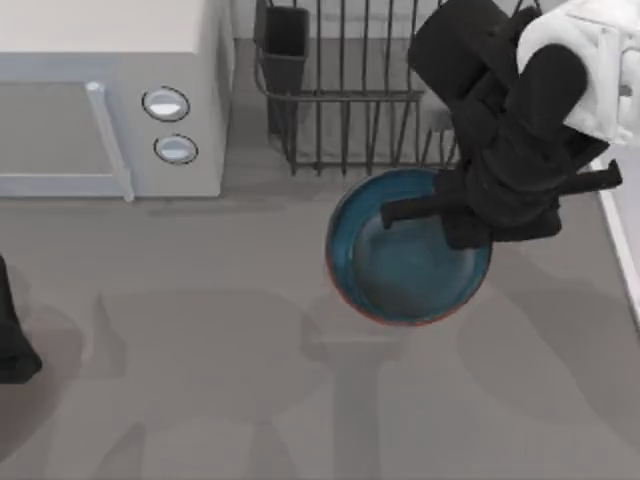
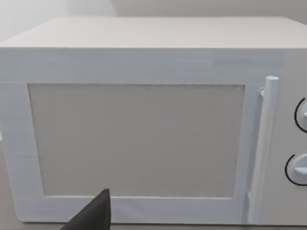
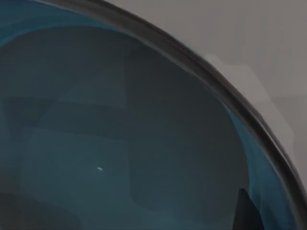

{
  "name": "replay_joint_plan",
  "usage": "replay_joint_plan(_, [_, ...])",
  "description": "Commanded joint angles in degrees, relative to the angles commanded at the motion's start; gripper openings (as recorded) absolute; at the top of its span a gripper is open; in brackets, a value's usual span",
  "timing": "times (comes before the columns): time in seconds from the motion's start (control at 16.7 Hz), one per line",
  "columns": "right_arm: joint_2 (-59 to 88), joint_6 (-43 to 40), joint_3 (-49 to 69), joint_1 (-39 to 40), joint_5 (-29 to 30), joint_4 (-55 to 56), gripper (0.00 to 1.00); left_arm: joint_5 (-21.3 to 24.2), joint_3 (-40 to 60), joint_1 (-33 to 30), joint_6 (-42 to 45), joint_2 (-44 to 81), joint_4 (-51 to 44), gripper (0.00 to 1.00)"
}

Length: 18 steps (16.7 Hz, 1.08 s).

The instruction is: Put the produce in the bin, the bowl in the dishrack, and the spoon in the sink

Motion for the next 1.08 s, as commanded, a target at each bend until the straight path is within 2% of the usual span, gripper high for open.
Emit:
replay_joint_plan(0.72, [-13.8,-21.6,-0.2,18.8,42.0,47.9,0.00,0.0,0.0,0.0,0.0,0.0,0.0,1.00])
replay_joint_plan(0.9, [-16.5,-25.0,-0.7,21.7,48.2,55.1,0.00,0.0,0.0,0.0,0.0,0.0,0.0,1.00])
replay_joint_plan(1.08, [-17.6,-25.7,-0.6,22.3,49.9,57.0,0.00,0.0,0.0,0.0,0.0,0.0,0.0,1.00])
